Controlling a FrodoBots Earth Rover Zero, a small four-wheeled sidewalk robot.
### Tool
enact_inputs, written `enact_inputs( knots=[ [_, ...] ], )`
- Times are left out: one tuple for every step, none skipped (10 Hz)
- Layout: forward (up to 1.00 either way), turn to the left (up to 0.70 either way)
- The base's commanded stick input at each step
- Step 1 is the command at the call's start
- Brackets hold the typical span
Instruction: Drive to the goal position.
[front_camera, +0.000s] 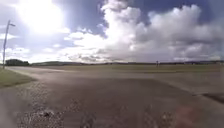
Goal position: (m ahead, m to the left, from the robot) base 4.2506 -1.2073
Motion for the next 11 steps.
enact_inputs(
  knots=[
    [0.85,-0.34],
    [0.85,-0.27],
    [0.85,-0.17],
    [0.85,0.0],
    [0.85,0.0],
    [0.85,0.0],
    [0.85,0.0],
    [0.85,0.0],
    [0.85,0.0],
    [0.85,0.0],
    [0.85,0.0]
  ],
)
